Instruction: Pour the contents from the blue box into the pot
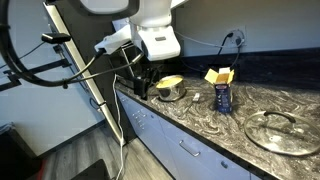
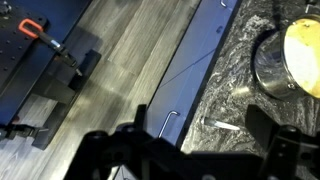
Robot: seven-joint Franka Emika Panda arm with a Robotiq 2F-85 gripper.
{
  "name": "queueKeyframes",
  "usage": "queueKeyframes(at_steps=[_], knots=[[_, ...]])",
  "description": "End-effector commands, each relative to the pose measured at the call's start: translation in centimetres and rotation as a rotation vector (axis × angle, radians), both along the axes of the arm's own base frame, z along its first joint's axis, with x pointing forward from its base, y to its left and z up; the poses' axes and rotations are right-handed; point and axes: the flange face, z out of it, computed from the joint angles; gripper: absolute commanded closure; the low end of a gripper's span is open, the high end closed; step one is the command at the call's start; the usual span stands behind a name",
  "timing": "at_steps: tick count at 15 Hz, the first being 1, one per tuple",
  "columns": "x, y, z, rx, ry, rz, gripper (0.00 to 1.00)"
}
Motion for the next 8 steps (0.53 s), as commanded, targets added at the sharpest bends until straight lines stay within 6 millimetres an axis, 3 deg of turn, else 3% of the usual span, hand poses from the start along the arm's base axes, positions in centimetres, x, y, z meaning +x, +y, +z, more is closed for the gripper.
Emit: queueKeyframes(at_steps=[1, 8], knots=[[1.9, -2.3, -1.4, 0.116, 0.006, -0.169, 0.00], [4.6, -4.1, -6.5, 0.352, 0.005, -0.516, 0.00]])
